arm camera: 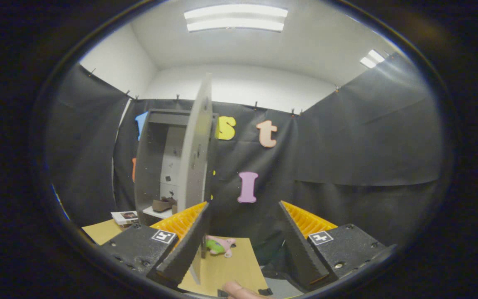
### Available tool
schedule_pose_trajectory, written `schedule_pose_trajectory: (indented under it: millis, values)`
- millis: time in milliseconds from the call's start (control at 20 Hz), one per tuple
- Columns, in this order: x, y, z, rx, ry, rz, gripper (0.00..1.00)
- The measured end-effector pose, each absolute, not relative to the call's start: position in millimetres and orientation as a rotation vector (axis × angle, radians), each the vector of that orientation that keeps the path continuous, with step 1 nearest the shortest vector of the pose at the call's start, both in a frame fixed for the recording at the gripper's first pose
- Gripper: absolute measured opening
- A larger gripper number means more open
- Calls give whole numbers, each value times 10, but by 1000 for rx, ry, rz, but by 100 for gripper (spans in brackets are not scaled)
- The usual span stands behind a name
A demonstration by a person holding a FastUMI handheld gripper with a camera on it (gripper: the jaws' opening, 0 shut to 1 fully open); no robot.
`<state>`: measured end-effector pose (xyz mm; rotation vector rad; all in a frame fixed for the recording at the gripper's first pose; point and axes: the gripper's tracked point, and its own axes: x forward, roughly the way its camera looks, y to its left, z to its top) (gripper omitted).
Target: Open the shoe cabinet door, grab the shoes and put them into the shoe cabinet, then close the shoe cabinet door.
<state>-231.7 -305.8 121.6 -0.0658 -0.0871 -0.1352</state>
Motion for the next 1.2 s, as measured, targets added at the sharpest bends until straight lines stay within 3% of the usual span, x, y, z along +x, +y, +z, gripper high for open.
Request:
schedule_pose_trajectory:
  millis: [350, 550, 1200]
  values:
    - [-1479, -4207, 571, -22, 9, -170, 100]
    - [-968, -4300, 421, 45, 6, -96, 100]
    - [-702, -2935, 352, 4, 31, 162, 100]
